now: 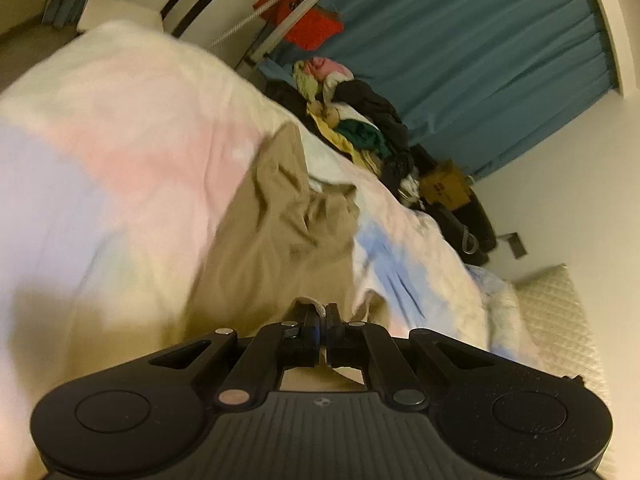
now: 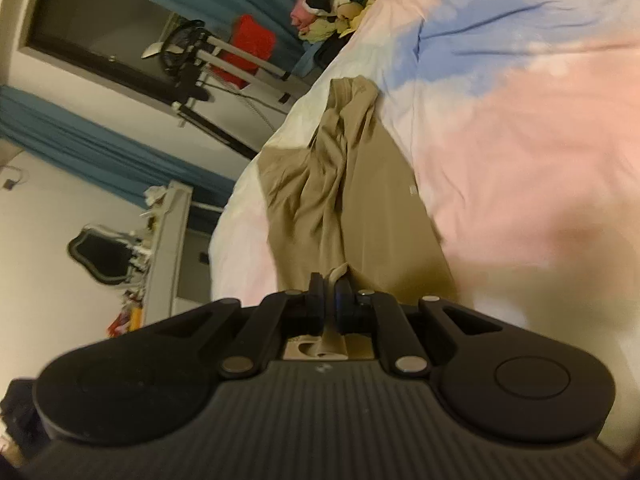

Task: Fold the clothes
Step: 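Fold the hem end over toward the collar with both grippers, release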

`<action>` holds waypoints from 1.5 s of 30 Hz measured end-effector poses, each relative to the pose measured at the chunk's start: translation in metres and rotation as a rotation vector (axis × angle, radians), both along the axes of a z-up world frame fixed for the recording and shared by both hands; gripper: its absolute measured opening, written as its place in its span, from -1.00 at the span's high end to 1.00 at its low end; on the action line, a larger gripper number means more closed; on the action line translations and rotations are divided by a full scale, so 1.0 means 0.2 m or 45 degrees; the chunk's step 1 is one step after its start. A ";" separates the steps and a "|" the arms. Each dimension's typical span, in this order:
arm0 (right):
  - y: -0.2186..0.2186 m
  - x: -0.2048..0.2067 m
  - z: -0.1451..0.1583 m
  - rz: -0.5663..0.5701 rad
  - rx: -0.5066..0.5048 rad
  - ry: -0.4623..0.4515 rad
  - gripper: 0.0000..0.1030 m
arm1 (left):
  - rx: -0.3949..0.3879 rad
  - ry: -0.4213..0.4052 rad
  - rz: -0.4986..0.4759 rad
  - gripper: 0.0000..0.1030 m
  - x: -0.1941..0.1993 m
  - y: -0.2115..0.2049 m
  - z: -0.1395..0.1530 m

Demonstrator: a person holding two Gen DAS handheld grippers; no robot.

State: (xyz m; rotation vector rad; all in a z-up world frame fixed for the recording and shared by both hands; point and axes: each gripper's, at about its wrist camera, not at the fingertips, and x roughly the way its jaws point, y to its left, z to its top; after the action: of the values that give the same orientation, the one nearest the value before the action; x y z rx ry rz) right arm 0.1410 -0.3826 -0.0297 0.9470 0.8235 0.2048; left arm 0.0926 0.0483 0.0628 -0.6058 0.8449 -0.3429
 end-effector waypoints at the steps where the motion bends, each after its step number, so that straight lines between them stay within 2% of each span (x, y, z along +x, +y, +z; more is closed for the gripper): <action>1: 0.00 0.09 -0.02 -0.006 -0.013 0.013 0.83 | 0.038 -0.012 0.000 0.95 0.08 -0.03 -0.01; 5: 0.01 0.40 -0.16 -0.033 -0.015 0.061 0.83 | 0.173 -0.044 -0.011 0.95 0.43 -0.13 -0.14; 11: -0.01 0.75 -0.46 -0.074 0.014 0.151 0.82 | 0.245 -0.004 -0.001 0.95 0.85 -0.20 -0.42; 16: 0.02 0.84 -0.61 -0.053 -0.008 0.184 0.82 | 0.279 0.015 -0.019 0.94 0.97 -0.23 -0.57; 18: 0.03 0.84 -0.60 -0.030 -0.040 0.168 0.82 | 0.292 -0.011 -0.037 0.91 0.96 -0.23 -0.58; 20: 0.04 0.82 -0.55 -0.008 -0.077 0.138 0.79 | 0.330 -0.057 -0.051 0.76 0.91 -0.24 -0.55; 21: 0.05 0.80 -0.52 0.000 -0.093 0.121 0.79 | 0.348 -0.078 -0.058 0.53 0.88 -0.25 -0.52; 22: 0.05 0.78 -0.49 0.007 -0.102 0.106 0.78 | 0.366 -0.099 -0.065 0.22 0.84 -0.27 -0.48; 24: 0.07 0.72 -0.40 0.028 -0.143 0.072 0.63 | 0.402 -0.140 -0.079 -0.15 0.75 -0.30 -0.42; 25: 0.07 0.69 -0.36 0.020 -0.171 0.049 0.27 | 0.416 -0.162 -0.088 -0.25 0.71 -0.31 -0.38; 26: 0.08 0.65 -0.31 0.012 -0.200 0.026 -0.23 | 0.430 -0.185 -0.097 -0.27 0.66 -0.33 -0.34; 27: 0.09 0.61 -0.26 0.005 -0.228 0.004 -0.39 | 0.446 -0.207 -0.103 -0.33 0.61 -0.34 -0.30; 28: 0.10 0.58 -0.22 -0.001 -0.257 -0.016 -0.47 | 0.464 -0.228 -0.108 -0.46 0.56 -0.35 -0.26; 30: 0.13 0.50 -0.11 0.024 -0.308 -0.061 -0.47 | 0.499 -0.270 -0.116 -0.63 0.45 -0.38 -0.18; 32: 0.16 0.41 -0.02 0.053 -0.354 -0.109 -0.47 | 0.529 -0.311 -0.123 -0.68 0.35 -0.41 -0.10; 36: 0.25 0.21 0.17 0.089 -0.525 -0.230 -0.47 | 0.574 -0.389 -0.102 -0.91 0.11 -0.43 0.02; 40: 0.34 0.01 0.28 0.107 -0.662 -0.354 -0.46 | 0.598 -0.465 -0.075 -0.96 -0.11 -0.43 0.09; 45: 0.44 -0.21 0.31 0.069 -0.786 -0.506 -0.46 | 0.600 -0.558 -0.018 -0.99 -0.34 -0.37 0.10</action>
State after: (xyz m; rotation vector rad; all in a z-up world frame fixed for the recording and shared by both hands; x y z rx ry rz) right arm 0.0989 -0.2955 0.0329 0.2865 0.4937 0.1634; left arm 0.0251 -0.0264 0.0825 -0.0761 0.4799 -0.2629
